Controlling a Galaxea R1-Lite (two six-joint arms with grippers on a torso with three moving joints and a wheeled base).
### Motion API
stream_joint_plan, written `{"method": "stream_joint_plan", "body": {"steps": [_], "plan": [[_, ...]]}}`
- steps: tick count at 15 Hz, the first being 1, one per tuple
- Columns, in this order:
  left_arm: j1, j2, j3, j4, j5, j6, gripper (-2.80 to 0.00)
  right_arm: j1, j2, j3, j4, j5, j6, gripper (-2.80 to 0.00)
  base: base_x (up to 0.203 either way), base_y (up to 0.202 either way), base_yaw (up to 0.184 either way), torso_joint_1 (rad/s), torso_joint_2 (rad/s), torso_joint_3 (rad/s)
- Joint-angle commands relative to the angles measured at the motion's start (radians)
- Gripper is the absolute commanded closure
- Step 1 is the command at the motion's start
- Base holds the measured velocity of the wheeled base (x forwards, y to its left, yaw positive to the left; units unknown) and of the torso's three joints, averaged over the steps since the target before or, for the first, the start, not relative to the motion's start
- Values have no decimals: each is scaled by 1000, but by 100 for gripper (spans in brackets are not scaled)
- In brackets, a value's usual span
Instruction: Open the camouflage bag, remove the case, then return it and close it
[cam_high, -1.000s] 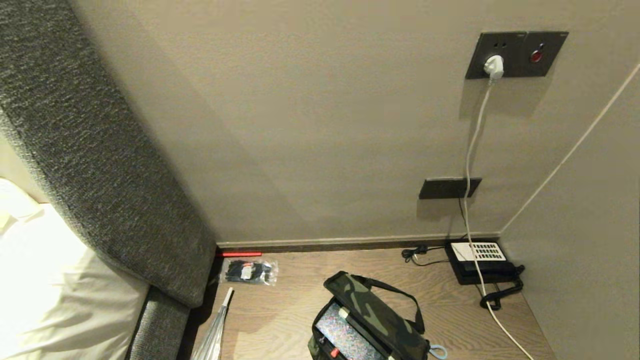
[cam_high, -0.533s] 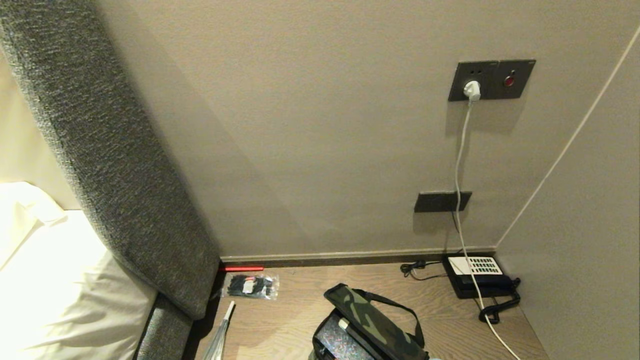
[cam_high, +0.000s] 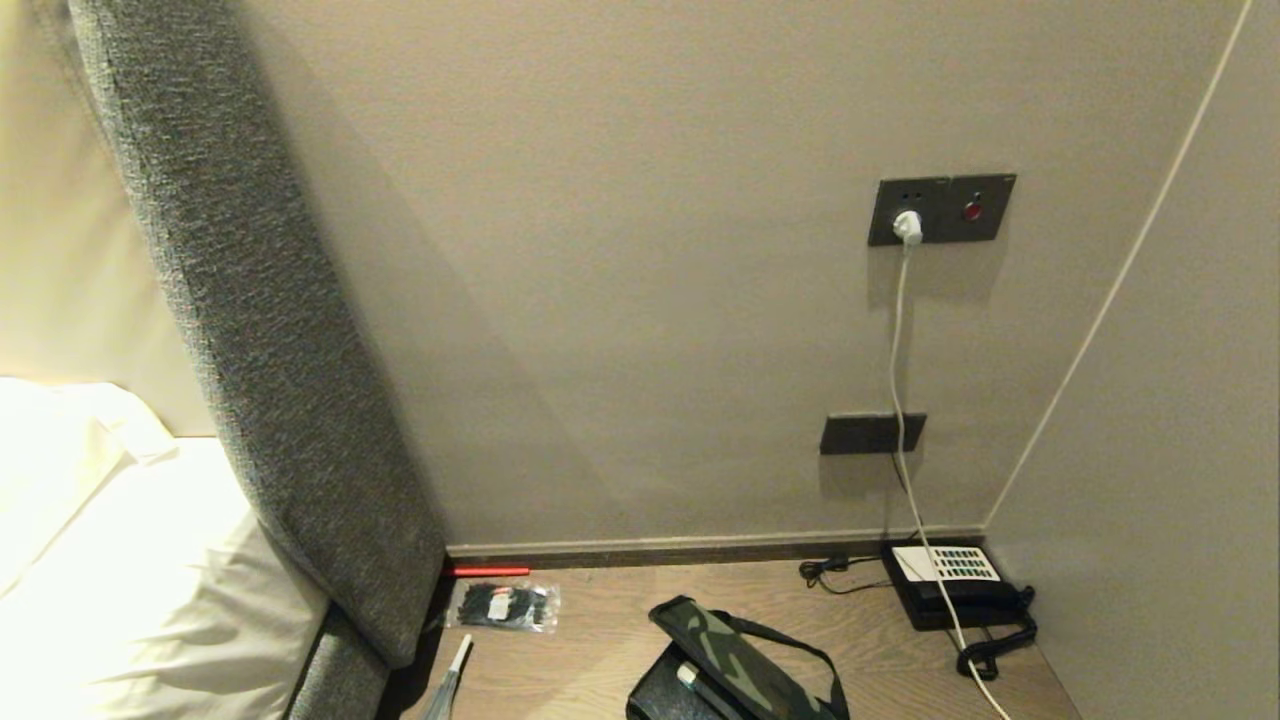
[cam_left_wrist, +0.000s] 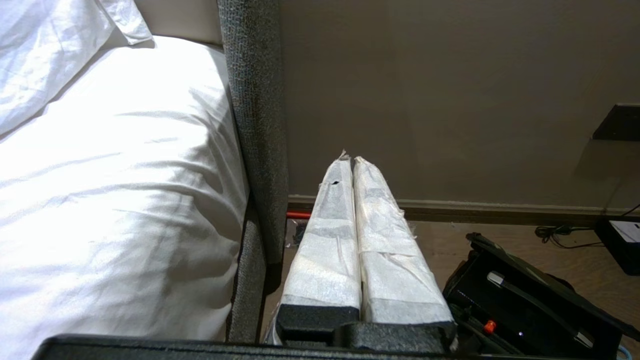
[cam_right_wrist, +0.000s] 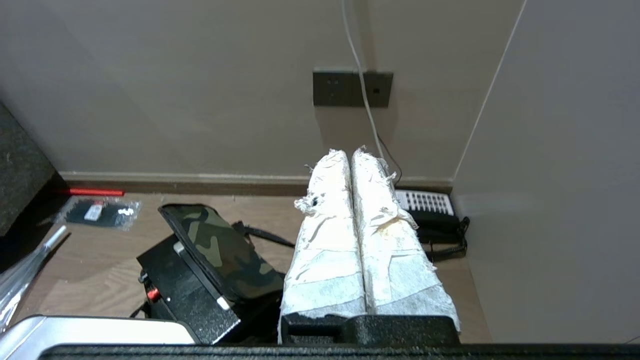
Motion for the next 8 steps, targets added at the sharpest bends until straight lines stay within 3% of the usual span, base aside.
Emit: {"method": "stream_joint_plan", "body": {"steps": [1, 8], "plan": [[0, -2, 3, 0, 0, 0, 0, 1, 2, 1, -1, 1, 2, 0, 0, 0, 0, 1, 2, 96], [0, -2, 3, 0, 0, 0, 0, 1, 2, -5, 12, -2, 3, 0, 0, 0, 0, 0, 1, 12]]}}
